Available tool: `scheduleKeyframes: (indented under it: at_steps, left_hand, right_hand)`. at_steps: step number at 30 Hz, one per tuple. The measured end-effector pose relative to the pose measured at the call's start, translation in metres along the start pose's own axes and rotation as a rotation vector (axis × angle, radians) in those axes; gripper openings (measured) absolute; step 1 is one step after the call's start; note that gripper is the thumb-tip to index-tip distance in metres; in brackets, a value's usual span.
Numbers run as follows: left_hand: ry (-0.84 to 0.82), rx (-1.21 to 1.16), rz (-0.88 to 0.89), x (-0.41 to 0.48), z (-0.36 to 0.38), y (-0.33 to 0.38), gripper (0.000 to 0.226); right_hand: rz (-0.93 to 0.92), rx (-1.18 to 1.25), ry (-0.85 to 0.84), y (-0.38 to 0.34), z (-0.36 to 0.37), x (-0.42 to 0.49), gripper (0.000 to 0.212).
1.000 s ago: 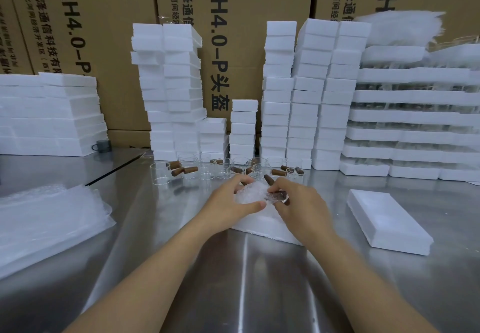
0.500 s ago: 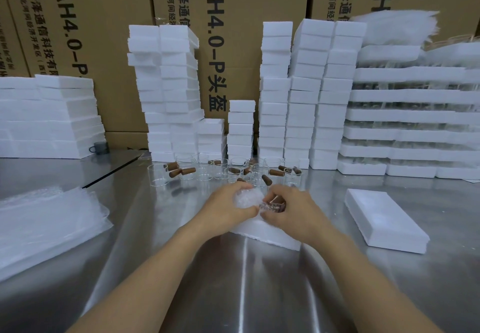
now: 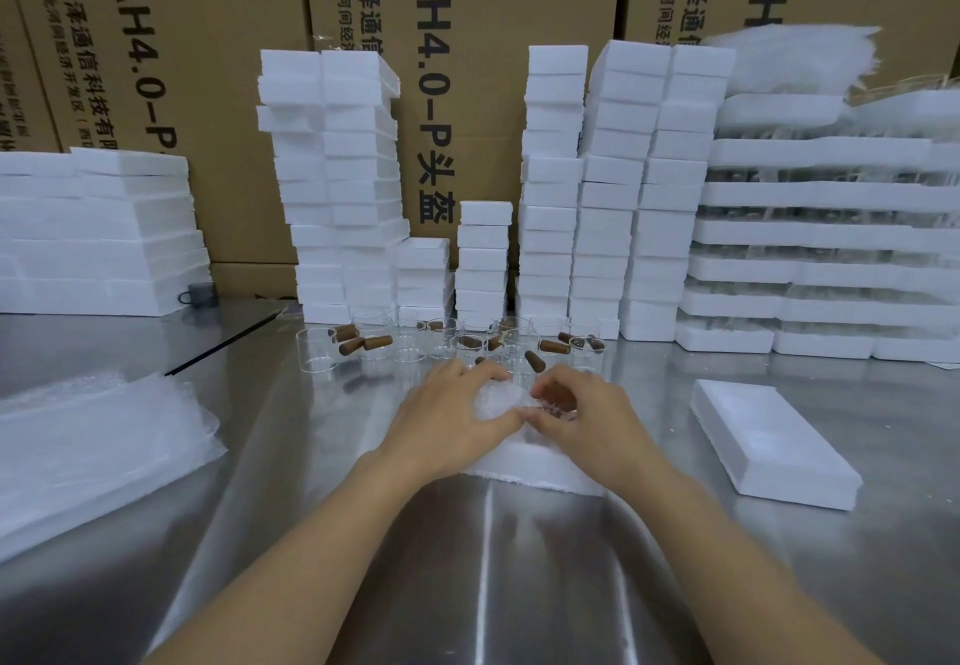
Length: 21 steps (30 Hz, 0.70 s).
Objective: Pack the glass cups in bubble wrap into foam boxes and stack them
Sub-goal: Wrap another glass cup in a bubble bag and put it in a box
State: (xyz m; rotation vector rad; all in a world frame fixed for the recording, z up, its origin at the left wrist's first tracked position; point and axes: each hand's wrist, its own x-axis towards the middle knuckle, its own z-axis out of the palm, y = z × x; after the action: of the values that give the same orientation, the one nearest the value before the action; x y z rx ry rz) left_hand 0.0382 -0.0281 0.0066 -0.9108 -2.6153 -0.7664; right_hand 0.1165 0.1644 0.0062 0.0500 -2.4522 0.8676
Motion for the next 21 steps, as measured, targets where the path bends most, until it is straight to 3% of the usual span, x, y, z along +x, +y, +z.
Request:
scheduleKeyframes:
  at_steps: [5,7,12,21]
  left_hand:
    - [0.006,-0.042,0.098,-0.003,0.000,0.000,0.052]
    - [-0.014,-0.031,0.115,-0.004,0.000,0.001,0.049]
    - [-0.021,0.000,0.097,-0.004,0.000,0.003,0.047]
    - [0.033,0.049,0.040,-0.004,0.007,0.008,0.055]
  right_hand:
    - [0.025,0.088,0.038,-0.002,-0.007,0.000,0.014]
    - [0.029,0.065,0.066,0.000,-0.009,0.000,0.022]
    - [0.069,0.098,0.106,0.005,-0.017,0.003,0.029]
    - [0.118,-0.033,0.033,0.010,-0.019,0.004,0.019]
